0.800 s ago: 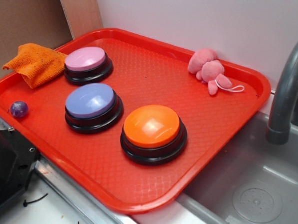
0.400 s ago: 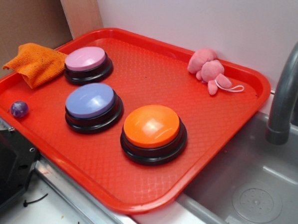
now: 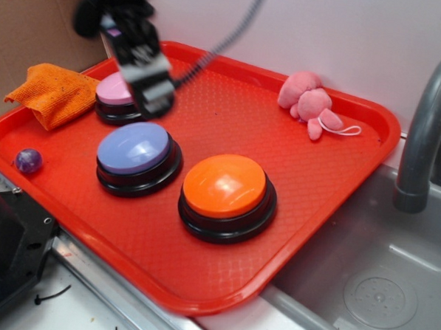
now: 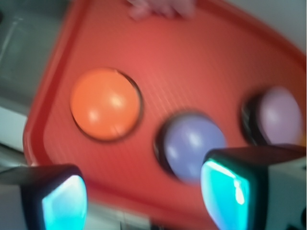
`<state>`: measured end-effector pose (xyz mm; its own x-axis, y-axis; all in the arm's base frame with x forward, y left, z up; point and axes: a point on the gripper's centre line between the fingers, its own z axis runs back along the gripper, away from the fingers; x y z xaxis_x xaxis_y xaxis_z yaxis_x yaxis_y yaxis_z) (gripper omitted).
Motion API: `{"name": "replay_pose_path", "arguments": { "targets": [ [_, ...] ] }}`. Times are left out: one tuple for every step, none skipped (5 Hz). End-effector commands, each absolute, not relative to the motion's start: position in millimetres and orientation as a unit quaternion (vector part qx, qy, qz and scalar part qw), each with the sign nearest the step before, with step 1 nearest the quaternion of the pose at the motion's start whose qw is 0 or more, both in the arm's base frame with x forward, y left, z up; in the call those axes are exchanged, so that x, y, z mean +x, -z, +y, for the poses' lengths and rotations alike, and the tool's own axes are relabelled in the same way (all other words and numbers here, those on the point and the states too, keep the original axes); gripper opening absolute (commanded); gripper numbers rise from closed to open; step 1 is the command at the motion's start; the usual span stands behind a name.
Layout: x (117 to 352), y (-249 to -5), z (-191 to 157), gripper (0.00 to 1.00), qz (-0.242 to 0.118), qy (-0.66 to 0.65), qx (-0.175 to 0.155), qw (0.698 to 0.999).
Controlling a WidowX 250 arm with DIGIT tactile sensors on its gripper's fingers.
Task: Push the orange button.
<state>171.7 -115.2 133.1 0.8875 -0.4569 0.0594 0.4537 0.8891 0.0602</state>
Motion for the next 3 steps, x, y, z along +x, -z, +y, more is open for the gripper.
{"name": "replay_pose_path", "arguments": {
  "targets": [
    [171,-79,-164,1.00,-0.050,0.394,-0.013,0.917],
    [181,-62,-164,1.00,-0.033,0.401,-0.005,0.915],
    [185,-54,-162,1.00,-0.012,0.401,0.000,0.916]
  ]
}}
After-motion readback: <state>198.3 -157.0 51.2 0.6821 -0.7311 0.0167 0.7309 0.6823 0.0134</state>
